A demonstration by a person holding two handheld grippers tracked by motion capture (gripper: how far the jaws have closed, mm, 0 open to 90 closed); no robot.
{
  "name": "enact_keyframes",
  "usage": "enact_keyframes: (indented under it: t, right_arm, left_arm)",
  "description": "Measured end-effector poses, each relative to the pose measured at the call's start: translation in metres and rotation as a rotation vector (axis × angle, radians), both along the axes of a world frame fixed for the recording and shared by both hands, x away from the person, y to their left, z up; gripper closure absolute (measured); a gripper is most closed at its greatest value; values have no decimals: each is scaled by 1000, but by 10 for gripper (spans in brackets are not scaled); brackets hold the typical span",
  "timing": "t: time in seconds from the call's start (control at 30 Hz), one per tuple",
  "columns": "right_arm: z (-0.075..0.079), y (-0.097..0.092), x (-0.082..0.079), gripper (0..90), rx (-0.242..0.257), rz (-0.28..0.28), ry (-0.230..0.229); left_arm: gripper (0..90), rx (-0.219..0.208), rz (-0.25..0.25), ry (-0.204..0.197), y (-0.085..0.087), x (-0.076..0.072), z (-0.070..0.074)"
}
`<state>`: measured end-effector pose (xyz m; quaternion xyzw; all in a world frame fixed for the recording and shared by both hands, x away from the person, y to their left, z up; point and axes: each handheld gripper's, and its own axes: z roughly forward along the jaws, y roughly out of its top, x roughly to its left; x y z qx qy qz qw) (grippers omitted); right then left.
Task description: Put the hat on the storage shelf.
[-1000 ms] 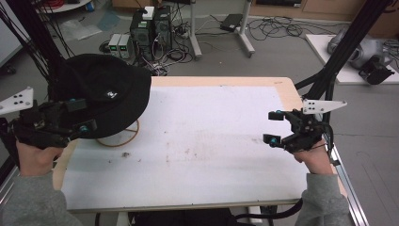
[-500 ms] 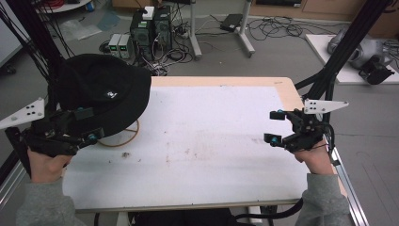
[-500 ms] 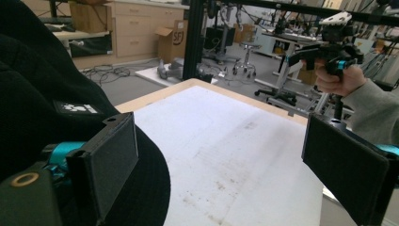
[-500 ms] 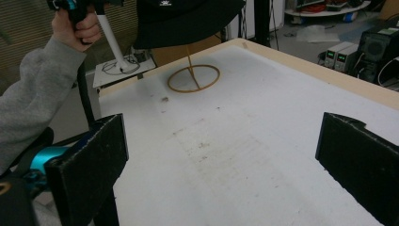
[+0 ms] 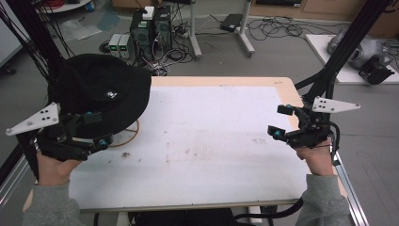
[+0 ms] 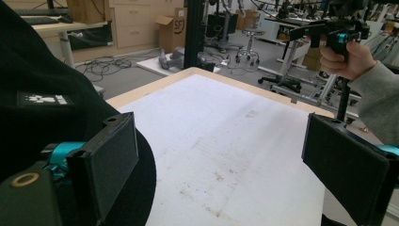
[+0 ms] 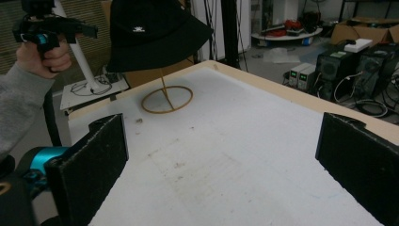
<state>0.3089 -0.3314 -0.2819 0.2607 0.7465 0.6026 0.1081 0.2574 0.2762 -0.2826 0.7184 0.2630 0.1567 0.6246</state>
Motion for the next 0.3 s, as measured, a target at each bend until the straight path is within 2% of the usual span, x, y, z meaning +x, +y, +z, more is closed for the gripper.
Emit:
enact_keyframes:
  t: [0.13,0.3]
  right_arm:
    - [3,2,-3,20,-5,1,-26]
    - [3,5,-3,20,-12,2,-17]
  left_arm:
    - [110,-10,-9,-2,-1,-1,0]
    - [106,-9,-12,11,-2,1,-1]
